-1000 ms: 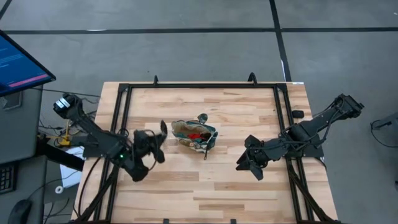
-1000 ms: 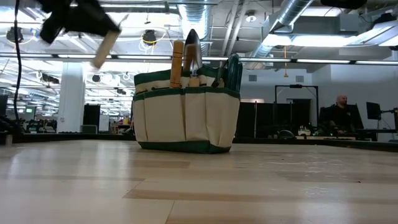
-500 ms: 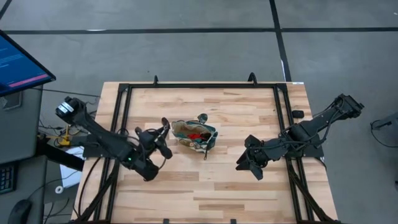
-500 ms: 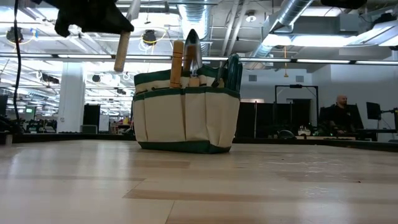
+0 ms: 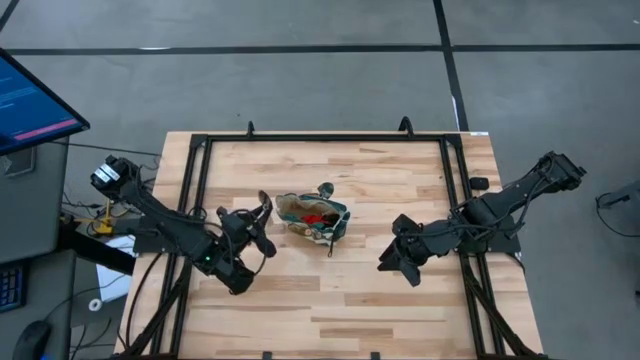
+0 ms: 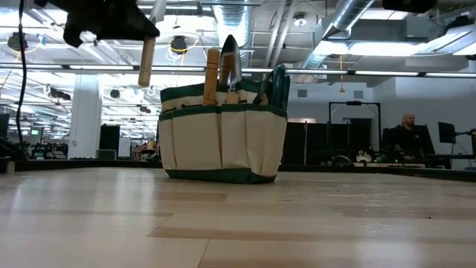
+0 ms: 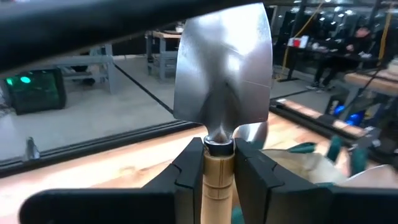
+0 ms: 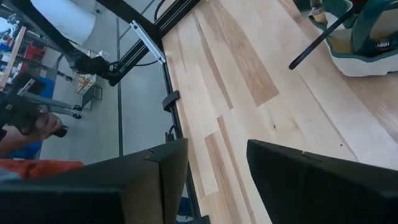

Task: Pick & Place Garden tools in Gardening bag
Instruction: Put the brown trowel into the gardening bag

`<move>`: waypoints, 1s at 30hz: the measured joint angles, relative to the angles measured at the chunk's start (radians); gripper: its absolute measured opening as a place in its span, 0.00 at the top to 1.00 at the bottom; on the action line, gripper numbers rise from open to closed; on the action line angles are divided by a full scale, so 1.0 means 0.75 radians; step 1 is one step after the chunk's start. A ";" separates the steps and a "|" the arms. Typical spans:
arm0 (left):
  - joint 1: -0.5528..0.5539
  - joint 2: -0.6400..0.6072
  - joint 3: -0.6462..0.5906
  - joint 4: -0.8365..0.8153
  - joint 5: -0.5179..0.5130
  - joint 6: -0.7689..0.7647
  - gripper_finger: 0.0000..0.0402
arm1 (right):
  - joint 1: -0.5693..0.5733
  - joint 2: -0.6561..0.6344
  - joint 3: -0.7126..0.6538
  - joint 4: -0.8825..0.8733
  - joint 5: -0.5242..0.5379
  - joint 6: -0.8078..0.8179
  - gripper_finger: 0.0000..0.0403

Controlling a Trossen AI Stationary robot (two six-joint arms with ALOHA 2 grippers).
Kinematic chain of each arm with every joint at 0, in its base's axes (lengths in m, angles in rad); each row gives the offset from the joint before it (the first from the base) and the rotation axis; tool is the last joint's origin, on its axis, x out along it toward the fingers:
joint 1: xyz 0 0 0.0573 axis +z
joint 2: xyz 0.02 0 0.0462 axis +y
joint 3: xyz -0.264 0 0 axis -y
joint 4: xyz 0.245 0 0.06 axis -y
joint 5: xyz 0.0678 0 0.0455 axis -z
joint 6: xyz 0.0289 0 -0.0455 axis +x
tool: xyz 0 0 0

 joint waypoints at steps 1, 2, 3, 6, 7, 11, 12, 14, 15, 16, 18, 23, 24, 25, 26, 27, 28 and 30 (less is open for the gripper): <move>-0.008 -0.014 0.000 0.004 0.001 0.000 0.85 | 0.000 0.000 0.000 0.000 0.000 0.000 0.61; -0.019 -0.026 0.000 0.007 0.007 0.001 0.85 | 0.000 0.000 0.000 0.000 0.000 -0.001 0.61; -0.030 -0.038 0.000 0.007 0.012 0.002 0.85 | 0.000 0.000 0.000 0.000 0.001 -0.003 0.61; -0.058 -0.090 0.000 0.016 0.027 0.011 0.85 | 0.000 0.000 0.000 0.000 0.001 -0.029 0.61; -0.067 -0.117 0.000 0.030 0.054 0.013 0.85 | 0.000 0.000 0.000 0.000 0.001 -0.029 0.61; -0.079 -0.260 0.000 0.218 0.328 0.286 0.85 | 0.000 0.000 0.000 -0.001 0.000 -0.033 0.61; -0.074 -0.289 0.000 0.307 0.430 0.431 0.85 | 0.000 0.000 0.000 -0.001 0.001 -0.034 0.61; -0.053 -0.333 0.001 0.497 0.585 0.735 0.85 | 0.000 0.000 0.000 -0.001 0.006 -0.039 0.61; -0.042 -0.348 0.002 0.571 0.620 0.879 0.85 | -0.002 0.000 0.000 -0.002 0.016 -0.048 0.61; -0.028 -0.364 0.002 0.620 0.631 1.022 0.85 | -0.006 0.000 0.000 -0.002 0.022 -0.058 0.61; 0.010 -0.402 0.002 0.641 0.619 1.207 0.85 | -0.012 0.000 0.000 -0.002 0.026 -0.061 0.61; 0.161 -0.527 -0.043 0.667 0.727 1.438 0.85 | -0.031 0.000 0.000 -0.002 0.026 -0.061 0.61; 0.193 -0.560 -0.066 0.691 0.779 1.465 0.85 | -0.034 0.000 0.000 -0.002 0.026 -0.061 0.61; 0.227 -0.593 -0.091 0.729 0.833 1.494 0.85 | -0.035 0.000 0.000 -0.001 0.026 -0.060 0.61; 0.263 -0.629 -0.121 0.767 0.883 1.527 0.85 | -0.035 0.000 0.000 -0.001 0.026 -0.060 0.61; 0.301 -0.668 -0.154 0.790 0.929 1.557 0.85 | -0.035 0.000 0.000 0.000 0.026 -0.060 0.61; 0.338 -0.707 -0.187 0.793 0.965 1.572 0.85 | -0.034 0.000 0.000 0.000 0.026 -0.060 0.61; 0.420 -0.785 -0.262 0.809 1.051 1.577 0.85 | -0.034 0.000 0.001 0.000 0.026 -0.058 0.61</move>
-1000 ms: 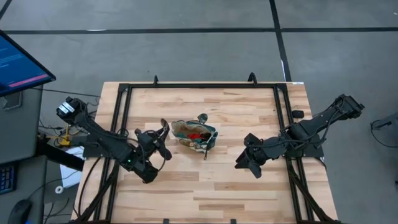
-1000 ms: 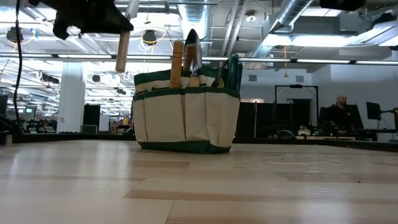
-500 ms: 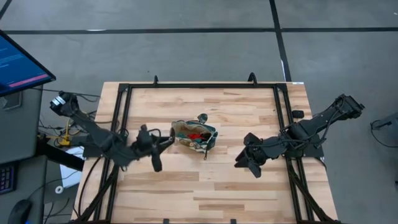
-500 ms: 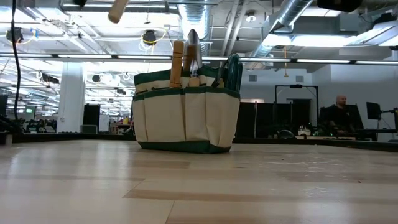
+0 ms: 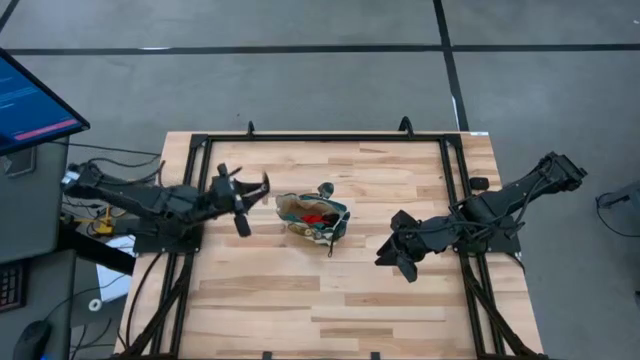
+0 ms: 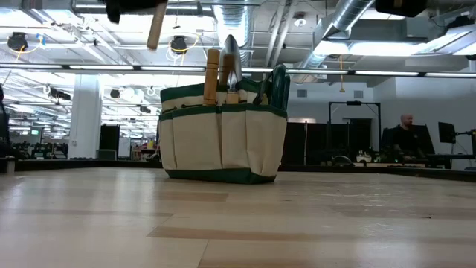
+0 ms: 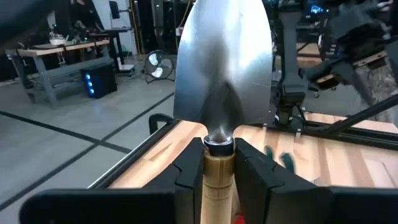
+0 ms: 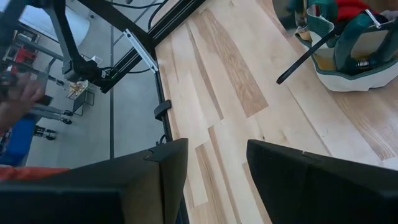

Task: Pick & Place Garden tools in Gardening bag
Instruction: Put the brown trowel into the gardening bag

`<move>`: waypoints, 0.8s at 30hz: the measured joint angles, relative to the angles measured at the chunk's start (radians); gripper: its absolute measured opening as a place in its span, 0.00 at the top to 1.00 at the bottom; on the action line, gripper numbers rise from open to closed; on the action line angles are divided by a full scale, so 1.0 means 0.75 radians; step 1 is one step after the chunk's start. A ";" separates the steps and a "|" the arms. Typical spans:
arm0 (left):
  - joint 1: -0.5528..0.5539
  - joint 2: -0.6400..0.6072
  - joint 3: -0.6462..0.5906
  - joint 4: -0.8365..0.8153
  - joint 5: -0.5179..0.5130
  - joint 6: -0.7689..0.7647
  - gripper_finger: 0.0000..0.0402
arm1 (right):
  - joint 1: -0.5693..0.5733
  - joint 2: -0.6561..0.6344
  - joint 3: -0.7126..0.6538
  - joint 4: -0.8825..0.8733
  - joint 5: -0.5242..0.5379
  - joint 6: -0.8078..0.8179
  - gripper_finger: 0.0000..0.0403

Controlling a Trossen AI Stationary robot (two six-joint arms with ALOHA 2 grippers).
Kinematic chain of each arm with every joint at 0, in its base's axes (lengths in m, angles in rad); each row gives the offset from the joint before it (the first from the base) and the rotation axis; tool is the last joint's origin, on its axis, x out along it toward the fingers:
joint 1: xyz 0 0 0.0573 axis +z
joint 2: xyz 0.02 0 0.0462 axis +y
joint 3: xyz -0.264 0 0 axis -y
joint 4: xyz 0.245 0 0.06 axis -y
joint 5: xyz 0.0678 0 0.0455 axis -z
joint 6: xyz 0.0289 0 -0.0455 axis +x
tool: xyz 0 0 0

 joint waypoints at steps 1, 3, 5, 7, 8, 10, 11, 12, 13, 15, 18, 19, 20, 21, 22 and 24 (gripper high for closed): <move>0.040 -0.040 -0.041 0.012 0.040 -0.001 0.85 | 0.000 0.000 0.000 0.000 0.000 0.005 0.61; 0.109 -0.110 -0.131 0.061 0.096 -0.024 0.85 | -0.001 0.000 0.000 0.000 0.000 0.006 0.61; 0.166 -0.166 -0.221 0.131 0.151 -0.036 0.85 | -0.001 0.000 0.000 0.000 0.000 0.009 0.61; 0.216 -0.197 -0.308 0.223 0.194 -0.041 0.85 | -0.001 0.000 0.000 0.001 0.000 0.015 0.61; 0.238 -0.204 -0.348 0.276 0.213 -0.045 0.85 | -0.001 0.000 0.000 0.000 0.000 0.026 0.61; 0.282 -0.204 -0.427 0.386 0.265 -0.048 0.85 | -0.001 0.000 0.000 0.002 0.000 0.034 0.61; 0.302 -0.195 -0.464 0.430 0.282 -0.060 0.85 | -0.001 0.000 0.000 0.002 0.000 0.034 0.61; 0.324 -0.188 -0.501 0.470 0.296 -0.073 0.85 | -0.002 0.000 0.000 0.004 0.000 0.036 0.61; 0.345 -0.178 -0.532 0.503 0.299 -0.084 0.85 | -0.002 0.000 0.000 0.005 0.000 0.045 0.61; 0.386 -0.160 -0.588 0.579 0.310 -0.104 0.85 | -0.010 0.000 0.000 0.004 -0.001 0.066 0.61; 0.449 -0.129 -0.646 0.720 0.337 -0.111 0.85 | -0.018 0.000 0.000 0.006 0.000 0.080 0.61; 0.469 -0.116 -0.661 0.765 0.350 -0.114 0.85 | -0.020 0.000 0.000 0.008 0.000 0.081 0.61; 0.490 -0.103 -0.667 0.796 0.370 -0.115 0.85 | -0.021 0.000 0.000 0.010 0.000 0.081 0.61; 0.510 -0.084 -0.670 0.834 0.399 -0.120 0.85 | -0.026 0.000 0.000 0.010 0.000 0.081 0.61; 0.529 -0.063 -0.670 0.857 0.428 -0.130 0.85 | -0.030 0.000 0.000 0.010 0.000 0.081 0.61; 0.565 -0.007 -0.671 0.876 0.483 -0.161 0.85 | -0.044 0.000 0.000 0.011 -0.001 0.081 0.61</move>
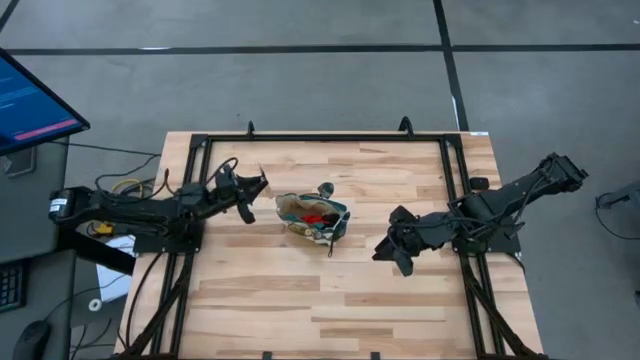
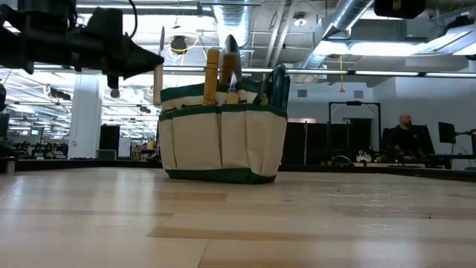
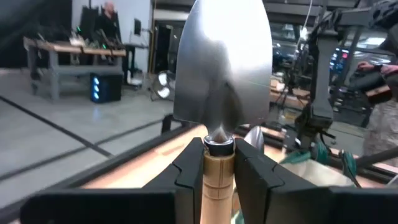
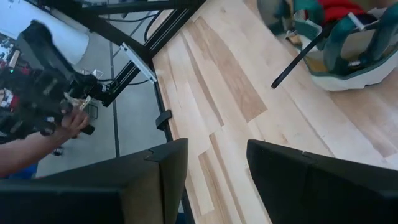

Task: Pick & Place Garden tools in Gardening bag
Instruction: Put the brown trowel into the gardening bag

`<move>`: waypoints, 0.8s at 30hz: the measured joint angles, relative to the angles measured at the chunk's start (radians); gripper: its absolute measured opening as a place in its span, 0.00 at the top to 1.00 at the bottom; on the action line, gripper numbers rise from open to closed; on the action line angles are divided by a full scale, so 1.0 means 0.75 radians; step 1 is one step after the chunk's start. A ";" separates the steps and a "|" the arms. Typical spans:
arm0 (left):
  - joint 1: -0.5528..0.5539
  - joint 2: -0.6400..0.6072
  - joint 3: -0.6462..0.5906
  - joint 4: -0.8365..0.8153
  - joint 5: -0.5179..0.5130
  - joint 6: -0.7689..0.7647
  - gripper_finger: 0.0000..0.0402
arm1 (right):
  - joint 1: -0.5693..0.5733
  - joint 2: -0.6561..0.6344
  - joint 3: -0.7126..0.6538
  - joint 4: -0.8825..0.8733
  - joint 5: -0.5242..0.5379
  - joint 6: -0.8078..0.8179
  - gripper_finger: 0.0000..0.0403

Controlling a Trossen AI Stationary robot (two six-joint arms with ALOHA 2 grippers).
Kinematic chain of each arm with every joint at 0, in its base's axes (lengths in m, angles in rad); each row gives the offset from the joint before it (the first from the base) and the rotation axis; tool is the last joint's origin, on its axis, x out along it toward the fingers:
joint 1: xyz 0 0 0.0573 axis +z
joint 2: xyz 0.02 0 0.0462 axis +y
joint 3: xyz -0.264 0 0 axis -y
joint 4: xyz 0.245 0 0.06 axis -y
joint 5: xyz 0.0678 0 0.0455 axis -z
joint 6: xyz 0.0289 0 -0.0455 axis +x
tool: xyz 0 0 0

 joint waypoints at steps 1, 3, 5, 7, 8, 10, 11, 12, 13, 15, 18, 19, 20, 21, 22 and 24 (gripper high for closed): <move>0.015 0.032 -0.001 0.017 0.028 -0.018 0.85 | -0.008 0.000 0.000 0.000 0.000 0.000 0.61; 0.035 0.096 -0.001 0.074 0.077 -0.047 0.85 | -0.023 0.000 0.000 0.000 0.000 0.000 0.61; 0.044 0.159 -0.001 0.126 0.116 -0.054 0.85 | -0.036 0.000 0.000 0.001 0.000 0.000 0.61; 0.044 0.217 -0.002 0.225 0.133 -0.054 0.85 | -0.047 0.000 0.000 0.001 -0.001 0.000 0.61; 0.044 0.242 -0.002 0.269 0.142 -0.054 0.85 | -0.053 0.000 0.000 0.001 -0.001 0.000 0.61; 0.044 0.291 -0.002 0.341 0.183 -0.056 0.85 | -0.058 0.000 0.000 0.002 -0.002 0.000 0.61; 0.044 0.313 -0.002 0.371 0.200 -0.067 0.85 | -0.061 0.000 0.000 0.002 -0.005 0.000 0.61; 0.043 0.335 0.000 0.391 0.204 -0.084 0.85 | -0.062 0.000 0.000 0.002 -0.005 0.000 0.61; 0.043 0.352 0.000 0.394 0.206 -0.094 0.85 | -0.062 0.000 0.000 0.002 -0.005 -0.001 0.61; 0.044 0.393 0.000 0.392 0.205 -0.120 0.85 | -0.062 0.000 0.000 0.002 -0.005 -0.001 0.61; 0.044 0.454 0.000 0.394 0.205 -0.139 0.85 | -0.062 0.000 0.000 0.002 -0.005 -0.001 0.61; 0.043 0.469 0.000 0.403 0.206 -0.143 0.84 | -0.062 0.000 0.000 0.002 -0.005 -0.001 0.61; 0.043 0.481 0.000 0.417 0.206 -0.144 0.84 | -0.061 0.000 0.000 0.002 -0.005 -0.001 0.61; 0.043 0.487 0.000 0.432 0.206 -0.146 0.84 | -0.061 0.000 0.000 0.002 -0.005 0.000 0.61; 0.043 0.489 0.000 0.457 0.205 -0.150 0.84 | -0.061 0.000 0.000 0.002 -0.005 -0.001 0.61; 0.044 0.489 0.000 0.517 0.219 -0.161 0.84 | -0.061 0.000 0.000 0.002 -0.005 -0.001 0.61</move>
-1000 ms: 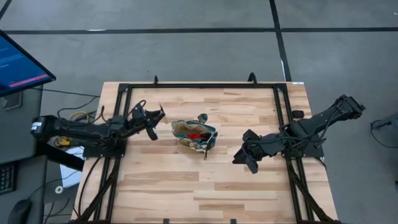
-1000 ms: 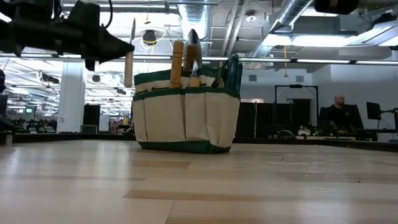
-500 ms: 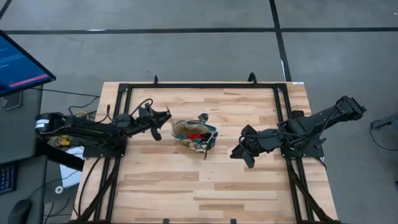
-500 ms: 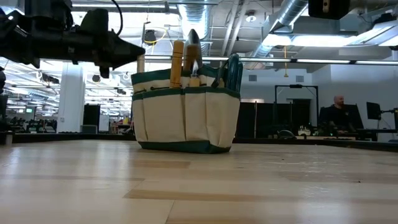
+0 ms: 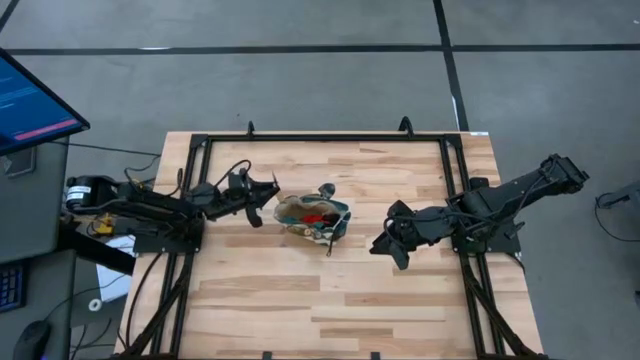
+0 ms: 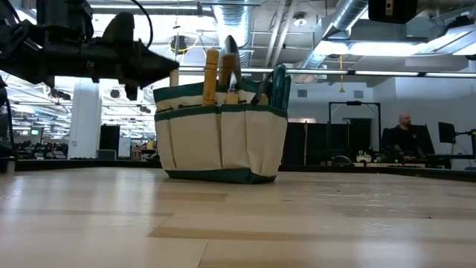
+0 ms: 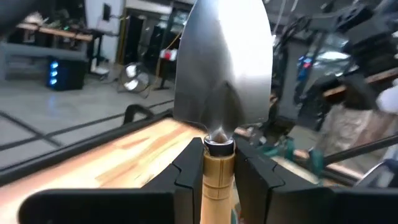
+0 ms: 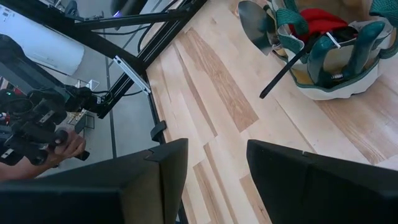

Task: Pick & Place Garden tools in Gardening bag
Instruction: Put the brown trowel into the gardening bag

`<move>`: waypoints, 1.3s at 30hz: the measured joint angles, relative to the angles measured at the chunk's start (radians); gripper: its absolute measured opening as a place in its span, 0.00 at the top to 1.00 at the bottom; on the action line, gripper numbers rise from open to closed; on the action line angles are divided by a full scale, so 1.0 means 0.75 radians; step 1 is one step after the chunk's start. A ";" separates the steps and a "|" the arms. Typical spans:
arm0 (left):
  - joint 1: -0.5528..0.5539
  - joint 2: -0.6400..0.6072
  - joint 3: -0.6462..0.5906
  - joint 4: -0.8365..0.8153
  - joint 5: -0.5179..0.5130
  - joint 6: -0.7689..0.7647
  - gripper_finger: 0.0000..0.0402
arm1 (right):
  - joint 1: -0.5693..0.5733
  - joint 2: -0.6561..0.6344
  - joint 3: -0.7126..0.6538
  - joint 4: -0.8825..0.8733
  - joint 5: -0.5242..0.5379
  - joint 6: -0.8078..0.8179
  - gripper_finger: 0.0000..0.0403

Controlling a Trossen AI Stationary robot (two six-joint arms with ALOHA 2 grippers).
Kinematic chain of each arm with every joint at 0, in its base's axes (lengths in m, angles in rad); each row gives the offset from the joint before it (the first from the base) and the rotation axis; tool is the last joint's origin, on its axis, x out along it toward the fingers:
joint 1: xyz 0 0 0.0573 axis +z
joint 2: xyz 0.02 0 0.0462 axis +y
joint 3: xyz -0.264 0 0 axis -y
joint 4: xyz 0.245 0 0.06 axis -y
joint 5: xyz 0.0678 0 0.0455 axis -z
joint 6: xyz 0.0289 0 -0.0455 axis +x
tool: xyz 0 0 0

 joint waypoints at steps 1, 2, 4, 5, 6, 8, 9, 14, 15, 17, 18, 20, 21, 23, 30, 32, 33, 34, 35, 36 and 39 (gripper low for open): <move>0.000 0.000 0.000 0.014 0.016 -0.002 0.84 | 0.000 0.000 0.000 0.000 0.000 0.000 0.61; 0.000 0.000 0.000 0.015 0.030 -0.007 0.84 | 0.000 0.000 0.000 0.000 0.000 0.000 0.61; -0.001 0.004 0.000 0.005 0.047 -0.034 0.84 | 0.000 0.000 0.000 -0.001 0.000 0.000 0.61; -0.001 0.020 0.000 0.009 0.047 -0.039 0.84 | 0.000 0.000 0.000 -0.001 0.000 -0.002 0.61; -0.002 0.038 0.000 0.006 0.047 -0.042 0.84 | 0.000 0.000 0.000 -0.001 0.000 -0.010 0.61; -0.002 0.062 -0.002 -0.004 0.047 -0.043 0.84 | 0.000 0.000 0.000 -0.002 0.000 -0.016 0.61; -0.002 0.075 -0.001 0.007 0.047 -0.043 0.84 | 0.000 0.000 0.000 -0.001 0.000 -0.020 0.61; -0.002 0.157 -0.001 0.005 0.063 -0.043 0.84 | -0.001 0.000 0.000 -0.002 0.001 -0.021 0.61; -0.002 0.177 -0.001 0.004 0.064 -0.043 0.84 | 0.000 0.000 0.000 -0.002 0.001 -0.021 0.61; -0.002 0.208 -0.001 0.000 0.063 -0.043 0.84 | 0.000 0.000 0.000 -0.002 0.001 -0.021 0.61; -0.002 0.221 -0.001 0.004 0.064 -0.043 0.84 | -0.001 0.000 0.000 -0.002 0.001 -0.021 0.61; -0.002 0.240 -0.001 0.000 0.064 -0.043 0.84 | -0.001 0.000 0.000 -0.002 0.001 -0.021 0.61; -0.002 0.244 -0.001 0.001 0.067 -0.043 0.84 | -0.001 0.000 0.000 -0.002 0.001 -0.021 0.61; -0.002 0.249 -0.001 0.006 0.079 -0.043 0.84 | -0.001 0.000 0.000 -0.003 0.001 -0.022 0.61; -0.002 0.250 -0.001 0.007 0.191 -0.031 0.83 | -0.001 0.000 0.000 -0.018 0.003 -0.024 0.61; -0.002 0.258 -0.001 0.006 0.233 -0.028 0.83 | -0.001 0.000 0.000 -0.021 0.004 -0.025 0.61; -0.002 0.258 -0.001 0.003 0.250 -0.028 0.82 | -0.004 0.000 0.000 -0.022 0.004 -0.025 0.61; -0.002 0.258 -0.001 0.006 0.267 -0.028 0.82 | -0.007 0.000 0.000 -0.022 0.004 -0.025 0.61; -0.001 0.258 -0.001 0.007 0.284 -0.028 0.82 | -0.010 0.000 0.000 -0.022 0.004 -0.025 0.61; 0.002 0.258 -0.001 0.006 0.302 -0.028 0.81 | -0.013 0.000 0.000 -0.022 0.005 -0.025 0.61; 0.026 0.252 -0.001 0.014 0.411 -0.031 0.81 | -0.024 0.000 0.000 -0.024 0.005 -0.025 0.61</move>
